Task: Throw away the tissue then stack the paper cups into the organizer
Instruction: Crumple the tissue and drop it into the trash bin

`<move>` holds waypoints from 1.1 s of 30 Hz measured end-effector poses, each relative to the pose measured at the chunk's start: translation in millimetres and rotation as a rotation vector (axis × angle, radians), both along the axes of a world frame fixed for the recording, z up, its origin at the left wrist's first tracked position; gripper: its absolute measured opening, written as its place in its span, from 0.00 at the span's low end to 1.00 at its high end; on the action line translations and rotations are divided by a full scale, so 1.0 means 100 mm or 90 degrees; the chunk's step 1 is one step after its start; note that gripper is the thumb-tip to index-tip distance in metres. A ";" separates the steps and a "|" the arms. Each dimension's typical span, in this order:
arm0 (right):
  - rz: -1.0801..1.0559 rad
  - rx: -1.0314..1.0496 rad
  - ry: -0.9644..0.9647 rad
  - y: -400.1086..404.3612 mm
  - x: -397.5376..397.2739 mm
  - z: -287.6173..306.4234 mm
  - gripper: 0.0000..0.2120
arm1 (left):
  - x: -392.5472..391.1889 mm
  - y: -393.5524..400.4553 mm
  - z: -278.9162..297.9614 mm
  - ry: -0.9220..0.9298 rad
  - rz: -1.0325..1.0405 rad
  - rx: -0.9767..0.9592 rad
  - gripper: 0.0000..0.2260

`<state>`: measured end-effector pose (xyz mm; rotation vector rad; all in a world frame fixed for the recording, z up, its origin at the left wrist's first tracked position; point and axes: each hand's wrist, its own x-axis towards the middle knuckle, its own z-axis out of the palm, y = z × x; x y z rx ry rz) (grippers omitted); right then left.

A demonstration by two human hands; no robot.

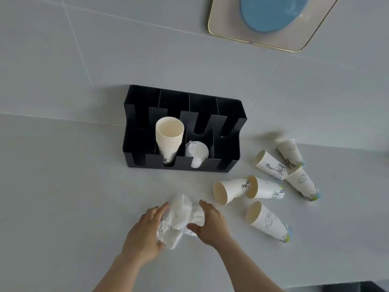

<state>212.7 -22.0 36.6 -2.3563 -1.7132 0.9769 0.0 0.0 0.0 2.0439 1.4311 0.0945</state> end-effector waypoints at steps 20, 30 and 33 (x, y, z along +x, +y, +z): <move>-0.162 0.067 0.107 -0.19 -0.09 -0.34 0.09 | 0.51 -0.08 -0.18 -0.140 0.074 -0.018 0.27; -0.182 0.093 0.411 -0.37 0.32 0.00 0.22 | 0.87 -0.38 0.25 -0.094 0.174 0.102 0.05; -0.111 0.086 0.472 -0.42 0.38 0.06 0.22 | 0.93 -0.53 0.35 -0.063 0.241 0.117 0.05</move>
